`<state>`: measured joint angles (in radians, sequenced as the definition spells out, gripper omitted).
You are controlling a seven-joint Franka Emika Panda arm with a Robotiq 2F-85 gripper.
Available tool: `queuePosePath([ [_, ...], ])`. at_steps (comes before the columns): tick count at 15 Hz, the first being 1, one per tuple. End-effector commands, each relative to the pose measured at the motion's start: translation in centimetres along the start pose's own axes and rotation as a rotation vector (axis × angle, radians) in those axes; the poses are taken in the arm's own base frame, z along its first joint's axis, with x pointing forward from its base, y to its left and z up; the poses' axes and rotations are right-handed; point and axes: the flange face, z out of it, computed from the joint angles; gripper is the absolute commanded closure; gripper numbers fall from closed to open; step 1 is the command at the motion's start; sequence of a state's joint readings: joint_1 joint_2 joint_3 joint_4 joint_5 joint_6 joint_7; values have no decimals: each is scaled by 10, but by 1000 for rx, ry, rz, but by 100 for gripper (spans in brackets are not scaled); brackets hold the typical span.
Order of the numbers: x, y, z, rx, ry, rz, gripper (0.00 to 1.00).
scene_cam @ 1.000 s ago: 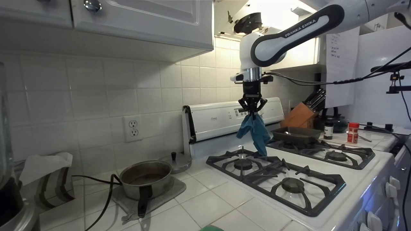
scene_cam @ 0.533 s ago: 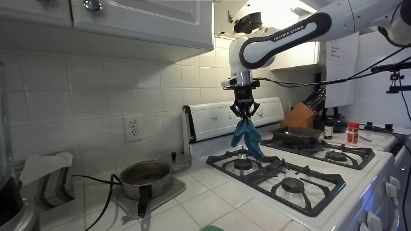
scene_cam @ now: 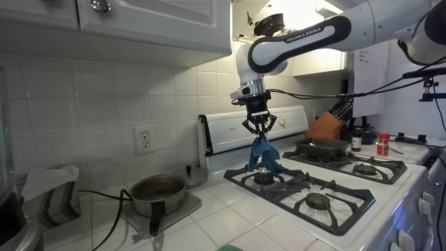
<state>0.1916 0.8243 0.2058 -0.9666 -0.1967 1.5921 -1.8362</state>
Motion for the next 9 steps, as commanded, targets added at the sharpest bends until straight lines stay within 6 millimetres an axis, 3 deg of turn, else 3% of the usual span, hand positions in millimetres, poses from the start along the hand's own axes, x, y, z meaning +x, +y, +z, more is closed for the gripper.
queuePosePath([
  [1,13,9,3,47,47,-57,98],
  [8,25,11,-4,94,-18,-180,98],
  [9,23,8,3,84,10,-127,93],
])
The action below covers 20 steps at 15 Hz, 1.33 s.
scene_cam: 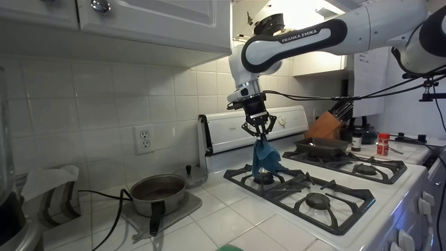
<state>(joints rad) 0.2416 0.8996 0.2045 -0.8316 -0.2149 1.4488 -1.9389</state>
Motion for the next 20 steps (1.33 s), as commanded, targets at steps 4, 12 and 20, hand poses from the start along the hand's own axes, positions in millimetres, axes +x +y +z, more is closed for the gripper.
queuePosePath([
  [4,1,0,-3,2,-11,-29,93],
  [12,12,10,7,14,-11,-39,98],
  [20,46,29,8,-5,-15,-74,98],
])
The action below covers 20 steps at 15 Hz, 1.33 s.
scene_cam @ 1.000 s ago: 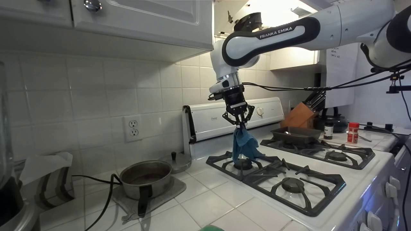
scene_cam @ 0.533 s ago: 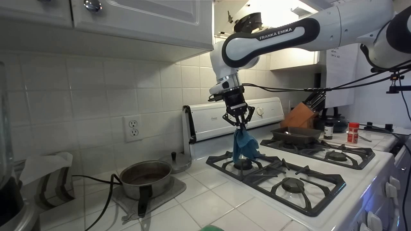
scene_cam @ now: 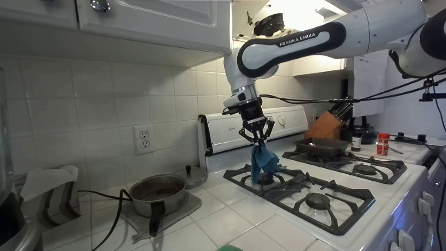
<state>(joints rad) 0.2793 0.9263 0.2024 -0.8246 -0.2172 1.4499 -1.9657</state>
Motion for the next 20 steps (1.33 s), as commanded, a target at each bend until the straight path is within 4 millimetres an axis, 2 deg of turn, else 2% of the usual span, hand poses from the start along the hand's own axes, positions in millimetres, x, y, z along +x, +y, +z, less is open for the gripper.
queuePosePath([
  [1,25,17,-5,-30,-11,-19,98],
  [4,28,21,-1,-39,0,-9,98],
  [8,25,9,-11,-49,16,204,98],
  [11,37,11,-9,-38,50,340,98],
  [20,46,17,-7,-197,67,665,98],
])
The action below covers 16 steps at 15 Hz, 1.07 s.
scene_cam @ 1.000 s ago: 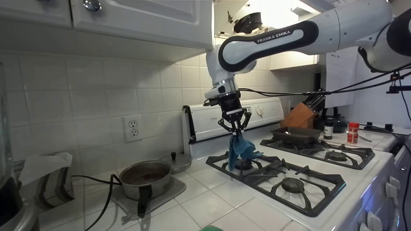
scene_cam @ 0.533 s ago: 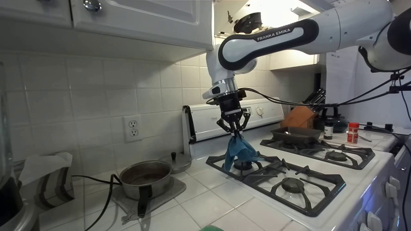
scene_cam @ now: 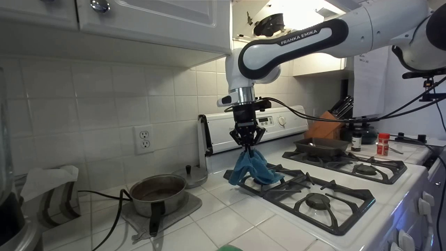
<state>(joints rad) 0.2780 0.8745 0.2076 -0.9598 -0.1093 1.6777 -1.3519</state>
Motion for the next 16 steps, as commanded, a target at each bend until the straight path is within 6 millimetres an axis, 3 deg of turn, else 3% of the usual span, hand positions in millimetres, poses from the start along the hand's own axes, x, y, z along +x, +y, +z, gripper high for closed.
queuePosePath([
  [1,24,-19,-8,-66,-13,95,98],
  [7,37,-35,10,-118,6,150,98],
  [12,63,-49,20,-124,16,112,98],
  [16,72,-53,22,-123,11,70,98],
])
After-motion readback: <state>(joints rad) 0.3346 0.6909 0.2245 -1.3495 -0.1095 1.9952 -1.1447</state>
